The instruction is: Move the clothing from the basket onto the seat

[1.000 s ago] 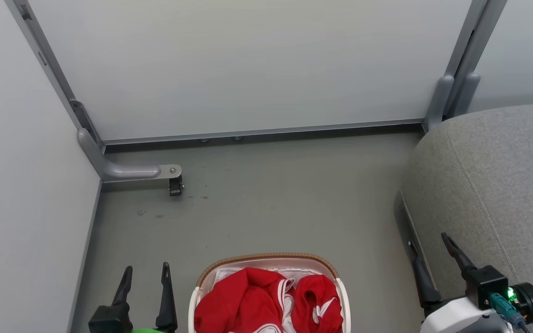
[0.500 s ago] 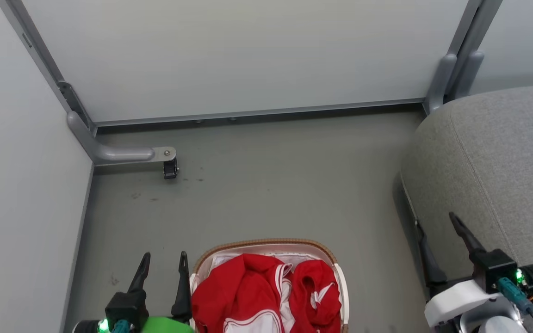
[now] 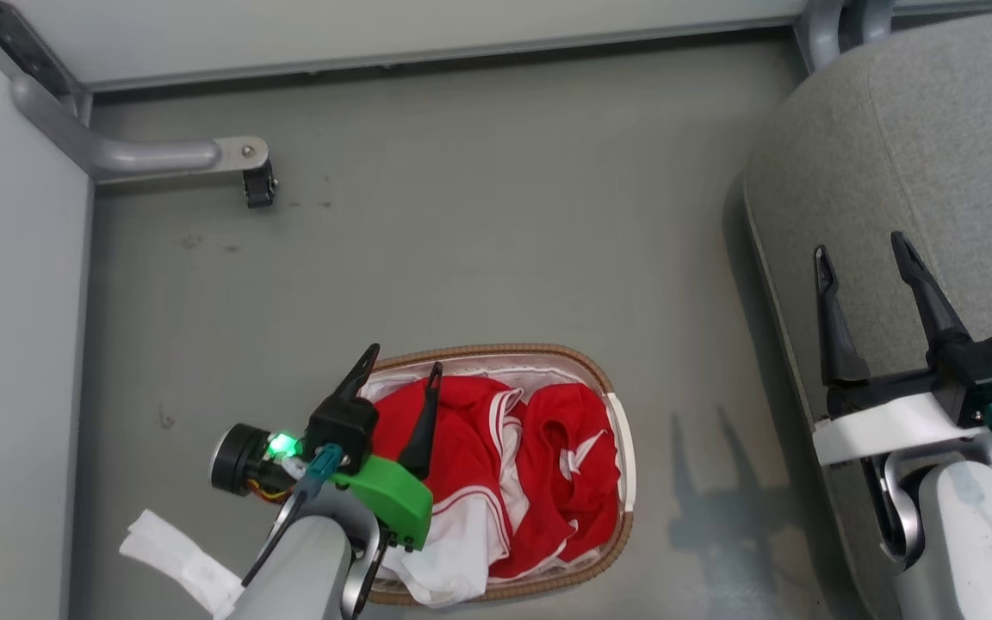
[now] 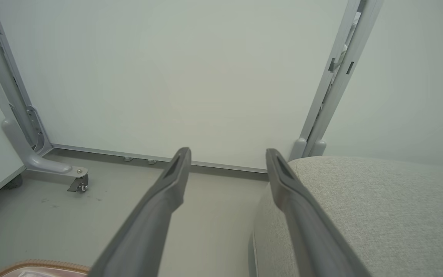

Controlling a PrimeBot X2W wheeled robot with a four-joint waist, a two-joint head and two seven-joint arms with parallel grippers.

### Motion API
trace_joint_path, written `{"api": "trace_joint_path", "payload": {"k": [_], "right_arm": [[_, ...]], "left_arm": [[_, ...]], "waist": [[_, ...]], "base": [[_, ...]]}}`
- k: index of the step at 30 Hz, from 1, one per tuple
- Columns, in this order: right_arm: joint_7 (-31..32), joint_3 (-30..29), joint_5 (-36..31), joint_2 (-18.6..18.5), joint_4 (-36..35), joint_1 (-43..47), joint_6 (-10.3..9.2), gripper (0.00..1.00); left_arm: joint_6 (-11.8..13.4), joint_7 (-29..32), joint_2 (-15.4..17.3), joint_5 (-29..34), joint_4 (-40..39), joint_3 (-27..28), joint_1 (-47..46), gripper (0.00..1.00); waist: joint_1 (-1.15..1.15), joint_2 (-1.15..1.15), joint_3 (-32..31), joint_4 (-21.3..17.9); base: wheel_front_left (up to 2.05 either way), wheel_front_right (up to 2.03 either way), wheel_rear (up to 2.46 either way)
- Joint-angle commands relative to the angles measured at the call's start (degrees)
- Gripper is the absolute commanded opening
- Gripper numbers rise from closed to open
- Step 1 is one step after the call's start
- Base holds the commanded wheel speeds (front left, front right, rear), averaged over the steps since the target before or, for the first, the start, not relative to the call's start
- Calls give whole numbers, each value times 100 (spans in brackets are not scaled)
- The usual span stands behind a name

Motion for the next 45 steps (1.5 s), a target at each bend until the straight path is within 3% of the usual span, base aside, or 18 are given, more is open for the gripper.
{"api": "trace_joint_path", "payload": {"k": [1, 8, 16, 27, 34, 36, 37, 38, 39, 45], "right_arm": [[-28, -15, 42, -21, -79, -169, -6, 100], [-28, 13, 194, -19, -292, -577, -6, 100], [-28, 116, 400, -18, -338, -909, -6, 100], [-28, 410, 673, -18, -271, -1230, -6, 100], [-28, 461, 747, -19, -250, -1203, -6, 100], [-28, 467, 759, -19, -241, -1186, -6, 100], [-28, 466, 760, -19, -232, -1179, -6, 100], [-28, 468, 764, -19, -223, -1177, -6, 100], [-28, 475, 772, -19, -211, -1179, -6, 100], [-28, 503, 771, -20, -126, -1128, -6, 100]], "left_arm": [[-57, 3, 34, 33, 199, -115, -279, 100], [-179, 102, 35, -369, 1479, -777, -1059, 100], [-146, 420, 37, -739, 2259, -1588, -1487, 100], [165, 880, 37, -835, 3301, -2135, -1809, 100], [611, 926, 36, -1063, 3744, -2003, -1986, 100], [709, 966, 36, -1131, 3830, -1965, -2009, 63], [752, 984, 36, -1155, 3862, -1953, -2018, 34], [785, 985, 36, -1176, 3885, -1942, -2025, 21], [832, 1004, 36, -1218, 3911, -1919, -2028, 0], [811, 948, 35, -1480, 3981, -1827, -1827, 0]], "waist": [[-1, 0, 999, -297], [-1, 0, 1861, -582], [-1, 0, 2544, -806], [-1, 0, 2839, -1143], [-1, 0, 2878, -1243], [-1, 0, 2871, -1256], [-1, 0, 2865, -1259], [-1, 0, 2858, -1261], [-1, 0, 2846, -1265], [-1, 0, 2632, -1249]], "base": [[0, 0, 0], [0, 0, 0], [0, 0, 0], [0, 0, 0], [0, 0, 0], [0, 0, 0], [0, 0, 0], [0, 0, 0], [0, 0, 0], [0, 0, 0]]}}
